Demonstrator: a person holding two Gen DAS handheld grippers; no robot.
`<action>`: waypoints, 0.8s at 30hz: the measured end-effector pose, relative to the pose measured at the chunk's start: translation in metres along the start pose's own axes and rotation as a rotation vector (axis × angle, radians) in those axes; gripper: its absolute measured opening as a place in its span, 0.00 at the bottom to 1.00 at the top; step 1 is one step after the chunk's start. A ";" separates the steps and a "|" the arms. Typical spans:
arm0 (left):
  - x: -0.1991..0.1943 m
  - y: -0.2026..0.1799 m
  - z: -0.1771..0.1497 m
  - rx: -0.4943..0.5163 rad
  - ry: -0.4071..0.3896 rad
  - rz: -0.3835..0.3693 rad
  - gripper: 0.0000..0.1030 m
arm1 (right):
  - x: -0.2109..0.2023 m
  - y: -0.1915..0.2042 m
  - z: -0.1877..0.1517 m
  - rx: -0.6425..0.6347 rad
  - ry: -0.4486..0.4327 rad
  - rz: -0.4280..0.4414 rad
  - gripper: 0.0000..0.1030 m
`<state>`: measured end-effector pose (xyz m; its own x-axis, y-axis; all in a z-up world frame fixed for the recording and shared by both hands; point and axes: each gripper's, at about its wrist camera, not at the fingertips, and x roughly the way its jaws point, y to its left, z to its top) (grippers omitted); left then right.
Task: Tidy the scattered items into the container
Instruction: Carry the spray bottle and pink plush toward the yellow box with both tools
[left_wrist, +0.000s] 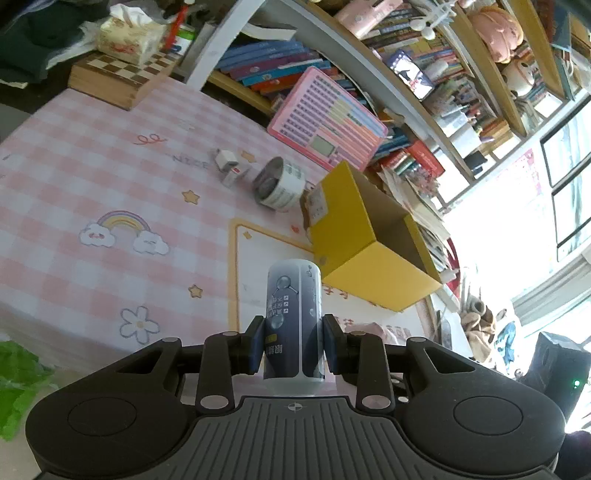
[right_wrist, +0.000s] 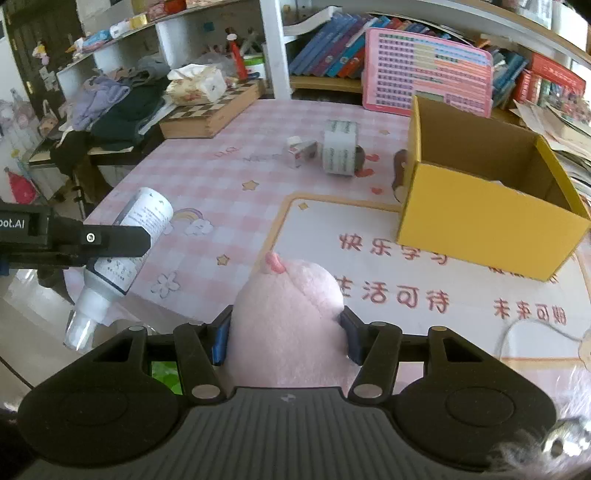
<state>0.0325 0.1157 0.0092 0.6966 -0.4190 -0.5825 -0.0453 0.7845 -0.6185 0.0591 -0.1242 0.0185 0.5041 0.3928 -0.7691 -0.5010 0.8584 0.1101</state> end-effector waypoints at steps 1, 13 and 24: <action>0.001 -0.002 -0.001 0.003 0.004 -0.005 0.30 | -0.002 -0.002 -0.002 0.006 -0.001 -0.007 0.53; 0.016 -0.025 -0.009 0.067 0.079 -0.062 0.30 | -0.025 -0.027 -0.025 0.134 -0.014 -0.094 0.53; 0.031 -0.042 -0.016 0.094 0.131 -0.112 0.30 | -0.041 -0.039 -0.042 0.180 -0.003 -0.163 0.53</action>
<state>0.0451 0.0621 0.0089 0.5944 -0.5568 -0.5803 0.0980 0.7663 -0.6349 0.0283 -0.1879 0.0189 0.5705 0.2456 -0.7838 -0.2800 0.9552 0.0954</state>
